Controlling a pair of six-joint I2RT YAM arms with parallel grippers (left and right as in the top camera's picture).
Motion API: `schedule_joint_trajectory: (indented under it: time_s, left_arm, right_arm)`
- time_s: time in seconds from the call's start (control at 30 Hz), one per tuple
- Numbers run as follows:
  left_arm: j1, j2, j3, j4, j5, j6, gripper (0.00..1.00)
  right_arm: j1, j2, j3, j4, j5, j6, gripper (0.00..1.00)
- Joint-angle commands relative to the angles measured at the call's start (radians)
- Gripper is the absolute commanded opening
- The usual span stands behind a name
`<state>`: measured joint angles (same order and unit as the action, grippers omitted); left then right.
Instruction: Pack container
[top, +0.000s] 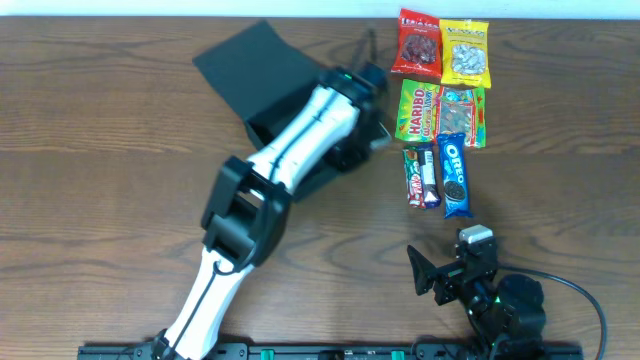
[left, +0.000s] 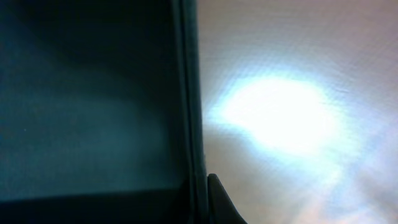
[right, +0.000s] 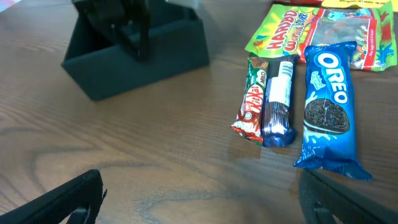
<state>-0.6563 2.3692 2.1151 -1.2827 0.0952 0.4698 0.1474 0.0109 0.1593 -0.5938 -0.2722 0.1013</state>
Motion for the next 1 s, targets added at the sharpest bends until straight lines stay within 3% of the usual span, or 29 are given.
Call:
schedule_joint_trajectory:
  time_s: [0.0, 0.2, 0.37, 0.43, 0.47, 0.5, 0.63, 0.8, 0.97]
  left_arm:
    - [-0.065, -0.002, -0.005, -0.021, -0.088, 0.028, 0.06]
    - [-0.139, -0.002, -0.005, -0.046, -0.332, 0.055, 0.06]
    - [-0.134, -0.002, -0.005, -0.056, -0.36, 0.015, 0.08]
    - [-0.129, -0.002, -0.005, -0.056, -0.353, -0.061, 0.33]
    - [-0.127, -0.003, -0.005, -0.062, -0.322, -0.082, 0.57]
    - [-0.122, -0.006, -0.005, -0.076, -0.263, -0.082, 0.95]
    - [-0.105, -0.042, -0.004, -0.106, -0.096, -0.086, 0.95]
    - [-0.064, -0.206, 0.0, -0.075, -0.069, -0.193, 0.95]
    - [0.04, -0.397, 0.003, 0.029, -0.07, -0.464, 0.95]
  right_arm:
    - [0.009, -0.005, -0.003, 0.0, 0.003, -0.013, 0.99]
    - [0.009, -0.005, -0.003, 0.0, 0.003, -0.013, 0.99]
    - [0.009, -0.005, -0.003, 0.0, 0.003, -0.013, 0.99]
    - [0.009, -0.005, -0.003, 0.0, 0.003, -0.013, 0.99]
    - [0.009, -0.005, -0.003, 0.0, 0.003, -0.013, 0.99]
    - [0.009, -0.005, -0.003, 0.0, 0.003, -0.013, 0.99]
    - [0.009, -0.005, -0.003, 0.0, 0.003, -0.013, 0.99]
    - [0.009, -0.005, -0.003, 0.0, 0.003, -0.013, 0.99]
    - [0.009, -0.005, -0.003, 0.0, 0.003, -0.013, 0.99]
